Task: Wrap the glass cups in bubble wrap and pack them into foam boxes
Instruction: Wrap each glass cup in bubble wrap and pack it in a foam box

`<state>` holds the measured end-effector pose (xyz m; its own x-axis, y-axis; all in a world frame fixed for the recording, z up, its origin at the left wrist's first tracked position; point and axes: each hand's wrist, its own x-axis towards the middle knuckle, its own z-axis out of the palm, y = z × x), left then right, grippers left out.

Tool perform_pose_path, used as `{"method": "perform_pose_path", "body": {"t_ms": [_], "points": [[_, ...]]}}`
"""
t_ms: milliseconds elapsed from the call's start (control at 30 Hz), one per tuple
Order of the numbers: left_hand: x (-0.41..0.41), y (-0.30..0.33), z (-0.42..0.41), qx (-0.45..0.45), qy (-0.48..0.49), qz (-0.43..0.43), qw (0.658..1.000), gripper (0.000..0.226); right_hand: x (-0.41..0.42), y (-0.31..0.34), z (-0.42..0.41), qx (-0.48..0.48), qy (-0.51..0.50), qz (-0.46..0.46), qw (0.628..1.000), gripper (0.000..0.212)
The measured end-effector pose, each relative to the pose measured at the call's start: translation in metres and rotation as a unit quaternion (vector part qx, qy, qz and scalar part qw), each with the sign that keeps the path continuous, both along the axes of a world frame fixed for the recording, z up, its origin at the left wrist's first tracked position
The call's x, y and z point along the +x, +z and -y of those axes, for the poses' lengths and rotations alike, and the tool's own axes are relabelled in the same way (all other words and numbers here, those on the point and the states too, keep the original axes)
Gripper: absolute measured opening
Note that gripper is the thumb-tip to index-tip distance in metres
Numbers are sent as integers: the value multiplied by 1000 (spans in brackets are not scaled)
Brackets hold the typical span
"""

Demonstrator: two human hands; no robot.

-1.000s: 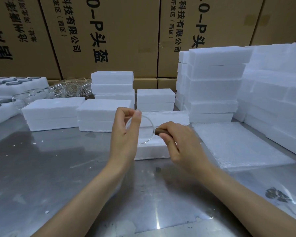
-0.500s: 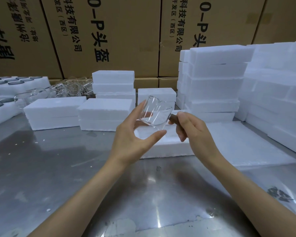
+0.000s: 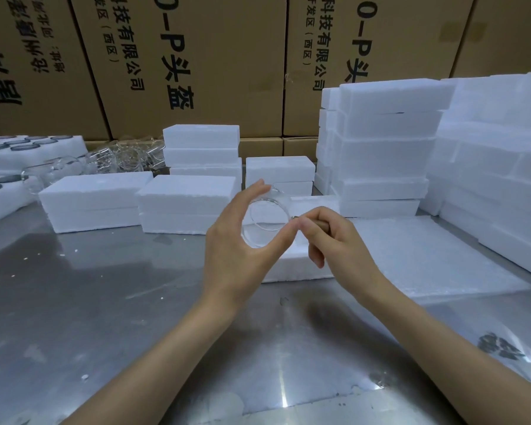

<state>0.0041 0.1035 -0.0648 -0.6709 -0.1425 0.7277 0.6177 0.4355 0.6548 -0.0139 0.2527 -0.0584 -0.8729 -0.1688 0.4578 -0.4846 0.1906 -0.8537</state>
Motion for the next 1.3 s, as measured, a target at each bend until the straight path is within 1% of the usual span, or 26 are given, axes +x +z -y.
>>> {"method": "perform_pose_path", "body": {"t_ms": [67, 133, 200, 267, 367, 500, 600, 667, 733, 800, 867, 1067, 1133, 1200, 1300], "points": [[2, 2, -1, 44, -9, -3, 999, 36, 1, -1, 1, -3, 11, 3, 1000, 20], [3, 6, -1, 119, -35, 12, 992, 25, 2, -3, 3, -7, 18, 10, 1000, 23], [3, 9, -1, 186, -63, 36, 980, 19, 3, -3, 4, -13, 25, 21, 999, 22], [4, 12, -1, 214, -81, 55, 972, 11, 3, -2, 3, -33, 32, 41, 998, 20], [4, 15, 0, 208, -105, 64, 970, 13, 2, 1, -2, -68, 35, 82, 994, 24], [4, 16, 1, 173, -130, 69, 974, 21, -1, 3, -9, -118, 55, 135, 982, 33], [4, 15, 5, 163, -169, 78, 969, 30, -3, 5, -14, -167, 82, 175, 967, 35], [5, 14, 7, 134, -186, 77, 970, 35, -5, 6, -17, -201, 98, 208, 952, 35], [6, 13, 7, 100, -196, 80, 972, 38, -5, 8, -18, -233, 107, 243, 936, 44], [5, 10, 7, 71, -197, 77, 975, 46, -5, 10, -18, -242, 110, 253, 930, 46], [5, 9, 6, 59, -186, 73, 978, 49, -5, 10, -18, -239, 110, 251, 932, 44], [7, 10, 6, 75, -174, 76, 979, 52, -5, 8, -18, -224, 111, 229, 941, 30], [8, 13, 6, 94, -181, 80, 976, 46, -4, 8, -18, -217, 113, 223, 944, 33], [9, 17, 5, 140, -174, 73, 972, 38, -3, 8, -17, -197, 110, 211, 951, 39], [8, 21, 5, 188, -145, 65, 969, 29, -2, 7, -16, -167, 111, 195, 960, 30]]}}
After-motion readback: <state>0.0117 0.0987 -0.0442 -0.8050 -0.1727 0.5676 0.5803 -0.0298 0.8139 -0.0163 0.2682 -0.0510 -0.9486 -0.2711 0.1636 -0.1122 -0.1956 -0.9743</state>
